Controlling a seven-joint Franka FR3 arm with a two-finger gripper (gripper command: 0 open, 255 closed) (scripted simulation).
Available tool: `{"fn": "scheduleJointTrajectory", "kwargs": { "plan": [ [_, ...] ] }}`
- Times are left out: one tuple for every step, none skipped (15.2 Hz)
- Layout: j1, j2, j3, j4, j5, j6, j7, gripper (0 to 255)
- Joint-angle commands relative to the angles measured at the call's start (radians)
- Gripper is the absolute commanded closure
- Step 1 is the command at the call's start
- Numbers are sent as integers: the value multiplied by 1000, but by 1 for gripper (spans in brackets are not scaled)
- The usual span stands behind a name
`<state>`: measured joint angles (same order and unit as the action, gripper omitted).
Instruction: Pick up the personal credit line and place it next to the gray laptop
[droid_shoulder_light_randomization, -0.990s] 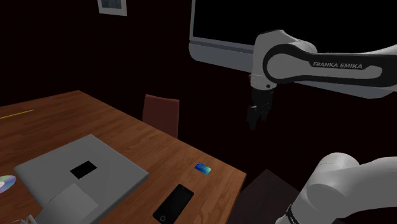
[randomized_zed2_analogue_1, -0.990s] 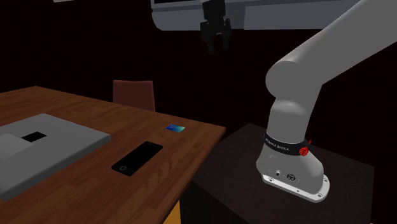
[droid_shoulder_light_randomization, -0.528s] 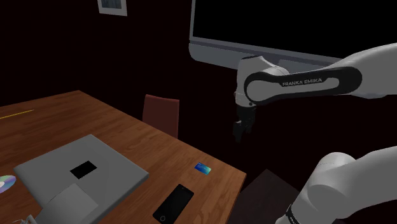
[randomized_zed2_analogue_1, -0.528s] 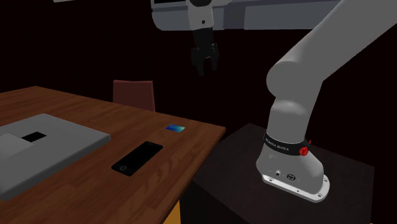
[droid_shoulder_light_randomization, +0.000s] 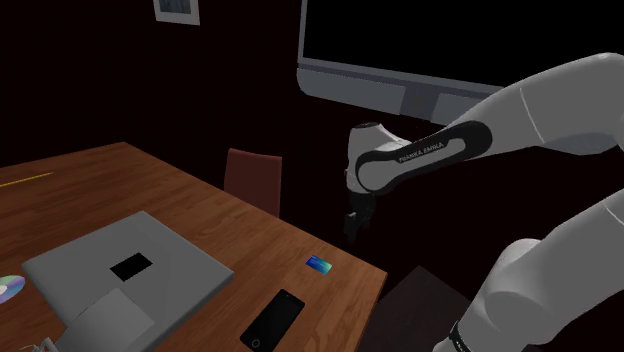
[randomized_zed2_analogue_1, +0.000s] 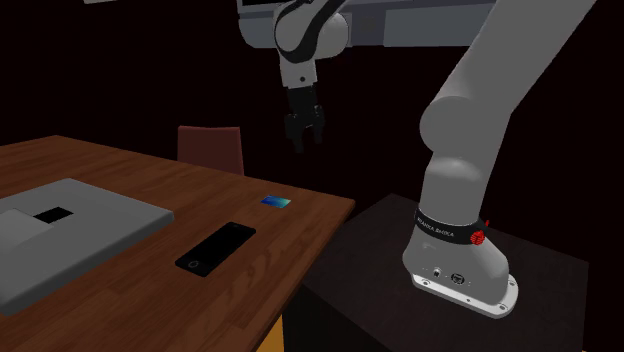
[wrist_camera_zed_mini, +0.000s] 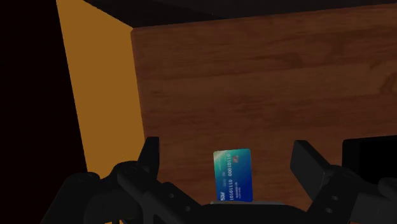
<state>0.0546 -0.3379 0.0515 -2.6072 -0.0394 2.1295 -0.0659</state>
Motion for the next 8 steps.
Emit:
{"fn": "scheduleJointTrajectory", "kwargs": {
  "plan": [
    [6,75,0,11,5,65,-15,0],
    [9,116,1,17,8,99,-21,0],
    [12,156,2,24,12,131,-27,0],
    [15,198,4,32,15,163,-33,0],
    [18,239,5,43,18,194,-39,0],
    [21,281,7,54,21,223,-46,0],
    [24,323,9,67,24,251,-52,0],
    [27,365,12,81,27,279,-59,0]
  ]
}}
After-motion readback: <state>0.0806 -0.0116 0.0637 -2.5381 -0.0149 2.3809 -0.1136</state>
